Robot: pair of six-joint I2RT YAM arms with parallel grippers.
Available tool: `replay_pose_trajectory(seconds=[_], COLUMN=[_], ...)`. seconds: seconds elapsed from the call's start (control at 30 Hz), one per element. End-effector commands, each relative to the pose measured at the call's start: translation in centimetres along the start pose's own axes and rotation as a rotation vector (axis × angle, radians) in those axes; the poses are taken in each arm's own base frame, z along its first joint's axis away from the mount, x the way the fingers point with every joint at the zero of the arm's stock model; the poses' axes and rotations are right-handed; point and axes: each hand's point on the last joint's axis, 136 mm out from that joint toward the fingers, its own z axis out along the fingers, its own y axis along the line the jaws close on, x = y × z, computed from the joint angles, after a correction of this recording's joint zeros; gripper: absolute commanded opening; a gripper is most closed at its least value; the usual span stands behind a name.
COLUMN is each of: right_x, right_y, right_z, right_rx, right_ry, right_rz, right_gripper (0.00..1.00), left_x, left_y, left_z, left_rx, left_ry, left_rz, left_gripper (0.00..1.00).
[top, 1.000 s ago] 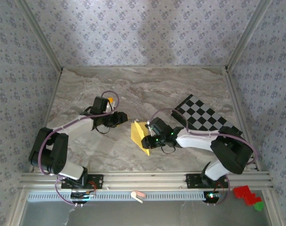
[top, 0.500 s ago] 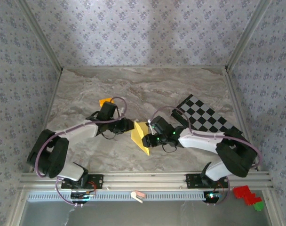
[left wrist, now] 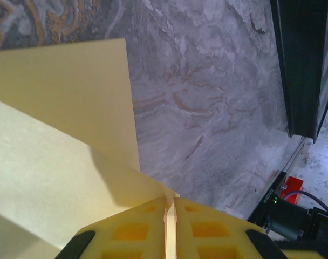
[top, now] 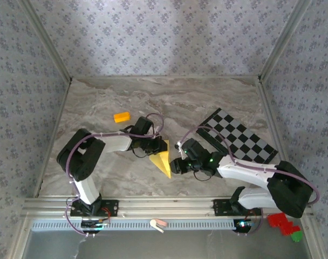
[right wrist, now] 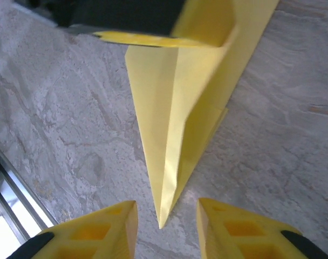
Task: Fold a paper plane with a square sheet of paper (pick it up from the middle)
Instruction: Fourth fold the wing at the center of the table.
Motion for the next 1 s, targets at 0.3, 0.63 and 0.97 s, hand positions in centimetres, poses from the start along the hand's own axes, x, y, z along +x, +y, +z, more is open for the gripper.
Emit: replay_pose_trajectory(seconds=[0.3,0.63,0.97], right_x=[-0.3,-1.1,-1.7], right_y=[3.1,2.5,1.5], right_z=[4.4,5.7,6.8], right_rx=[-0.122,-0.113,-0.121], right_ry=[0.053,0.073,0.081], right_rz=[-0.032,-0.049,-0.035], right_gripper=[0.25,0.21,0.19], left_x=[0.1,0.4,0.5], left_y=[1.5,2.3,2.8], left_z=[1.7,2.0,2.3], left_rx=[-0.008,-0.018,-0.023], left_ry=[0.026,0.033,0.040], left_rz=[-0.009,-0.012,-0.020], left_gripper=[0.11,0.11,0.11])
